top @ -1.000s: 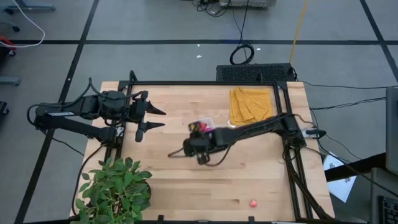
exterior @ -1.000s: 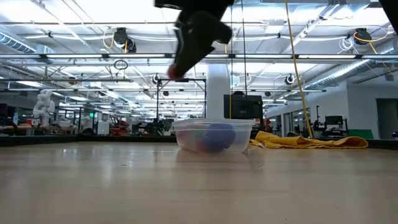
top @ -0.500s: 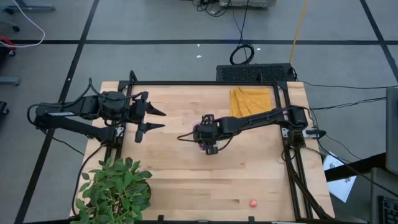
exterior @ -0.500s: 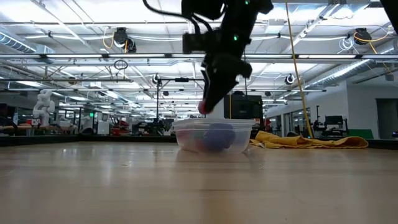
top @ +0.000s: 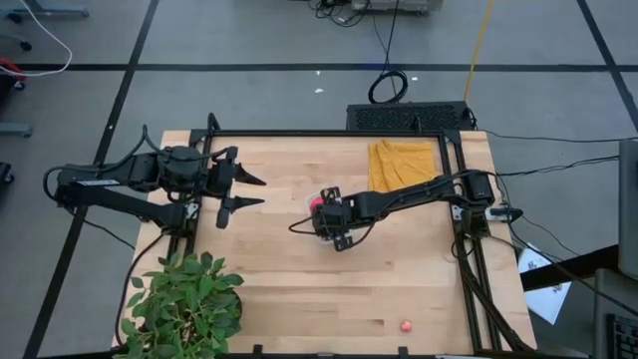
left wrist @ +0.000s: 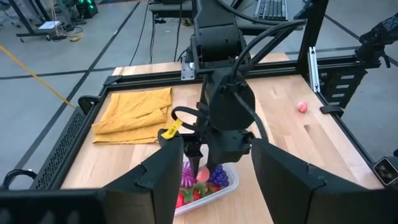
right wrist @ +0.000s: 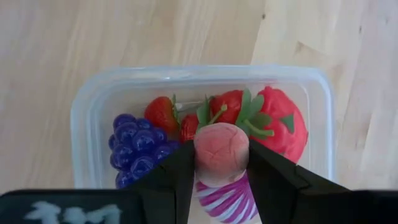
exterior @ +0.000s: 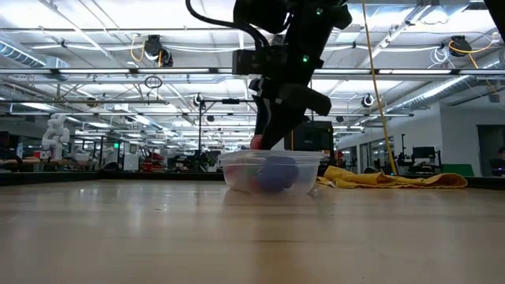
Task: Pick and placing Produce into tupperware
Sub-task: Put the left pink peach into the transparent container, then put the pink peach into the transparent container
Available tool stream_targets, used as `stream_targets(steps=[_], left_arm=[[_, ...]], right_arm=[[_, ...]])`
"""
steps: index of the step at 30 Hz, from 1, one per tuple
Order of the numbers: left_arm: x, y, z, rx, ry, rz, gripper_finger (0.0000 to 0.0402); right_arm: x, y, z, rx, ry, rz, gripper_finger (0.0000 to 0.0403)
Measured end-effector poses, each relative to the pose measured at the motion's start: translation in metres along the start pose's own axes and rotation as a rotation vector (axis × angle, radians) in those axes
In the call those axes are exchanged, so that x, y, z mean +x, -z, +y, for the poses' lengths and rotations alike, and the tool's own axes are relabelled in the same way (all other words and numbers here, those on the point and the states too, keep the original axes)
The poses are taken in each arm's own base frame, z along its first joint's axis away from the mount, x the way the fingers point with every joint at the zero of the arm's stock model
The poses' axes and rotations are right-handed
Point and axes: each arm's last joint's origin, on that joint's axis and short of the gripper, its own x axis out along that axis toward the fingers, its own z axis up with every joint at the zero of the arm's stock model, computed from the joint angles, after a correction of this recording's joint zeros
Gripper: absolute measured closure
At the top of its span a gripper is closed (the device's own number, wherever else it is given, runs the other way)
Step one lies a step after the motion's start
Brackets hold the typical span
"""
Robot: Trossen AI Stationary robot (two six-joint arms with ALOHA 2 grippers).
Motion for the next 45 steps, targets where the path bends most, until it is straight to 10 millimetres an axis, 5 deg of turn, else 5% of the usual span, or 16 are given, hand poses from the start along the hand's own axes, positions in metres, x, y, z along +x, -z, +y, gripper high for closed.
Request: stream_targets(steps=[34,45], left_arm=[[0.0000,0.0000,0.0000,-0.003,0.000,0.000,0.0206],[0.0000,0.0000,0.0000,-0.004,0.000,0.000,0.0206]], right_arm=[[-0.0001,0.0005,-0.0010,0.001,0.002,0.003,0.0276],[-0.0001,0.0005,-0.0011,0.002,0.002,0.003,0.0222]])
